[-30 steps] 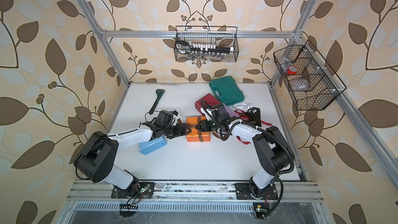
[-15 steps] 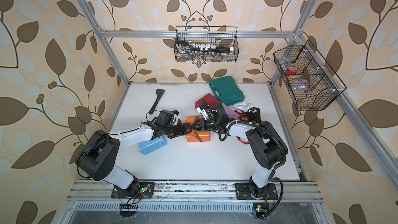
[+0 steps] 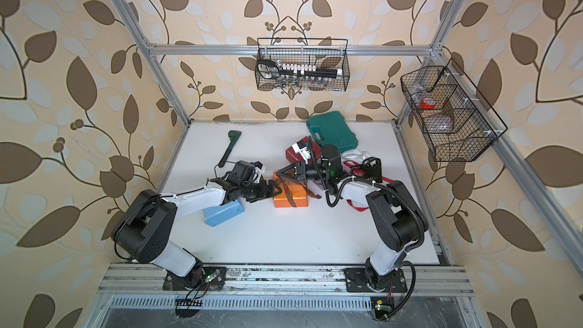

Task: Untie the ribbon bows on the gift boxes
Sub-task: Pull the ribbon from the gift box.

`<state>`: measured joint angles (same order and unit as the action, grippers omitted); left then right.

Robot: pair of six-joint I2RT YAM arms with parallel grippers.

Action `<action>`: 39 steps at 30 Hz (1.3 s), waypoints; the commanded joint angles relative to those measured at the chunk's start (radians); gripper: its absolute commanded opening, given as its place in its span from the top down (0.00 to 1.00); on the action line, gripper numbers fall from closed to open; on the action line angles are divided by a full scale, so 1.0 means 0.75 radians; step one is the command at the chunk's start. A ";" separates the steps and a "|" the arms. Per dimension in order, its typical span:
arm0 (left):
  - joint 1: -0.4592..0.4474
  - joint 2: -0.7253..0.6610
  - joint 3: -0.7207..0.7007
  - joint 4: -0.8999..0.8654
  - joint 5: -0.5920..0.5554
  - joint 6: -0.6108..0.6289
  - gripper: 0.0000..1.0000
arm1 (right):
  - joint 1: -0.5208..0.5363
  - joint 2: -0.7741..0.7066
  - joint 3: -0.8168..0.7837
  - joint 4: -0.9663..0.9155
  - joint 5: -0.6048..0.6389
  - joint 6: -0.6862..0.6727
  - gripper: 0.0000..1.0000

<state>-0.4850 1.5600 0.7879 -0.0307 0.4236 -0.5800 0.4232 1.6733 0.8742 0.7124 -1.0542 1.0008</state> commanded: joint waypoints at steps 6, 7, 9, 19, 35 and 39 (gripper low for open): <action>-0.010 0.030 0.015 -0.020 0.006 0.012 0.14 | -0.050 -0.118 0.083 0.145 -0.009 0.123 0.72; -0.009 0.031 0.018 -0.023 0.008 0.014 0.14 | -0.056 -0.125 0.086 0.174 -0.008 0.144 0.72; -0.010 0.030 0.021 -0.027 0.009 0.017 0.14 | -0.068 -0.149 0.115 0.092 0.003 0.084 0.72; -0.009 -0.026 -0.038 0.230 0.188 -0.046 0.08 | -0.057 -0.268 0.115 -0.676 0.217 -0.481 0.71; -0.009 -0.007 -0.048 0.549 0.325 -0.133 0.01 | 0.015 -0.276 0.054 -1.086 0.510 -0.801 0.71; -0.010 -0.004 -0.044 0.542 0.325 -0.140 0.01 | 0.017 -0.283 0.002 -1.069 0.491 -0.848 0.66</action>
<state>-0.4850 1.5646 0.7231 0.3420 0.6479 -0.6827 0.4339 1.4803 0.9081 -0.0498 -0.7143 0.4347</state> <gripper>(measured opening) 0.989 0.336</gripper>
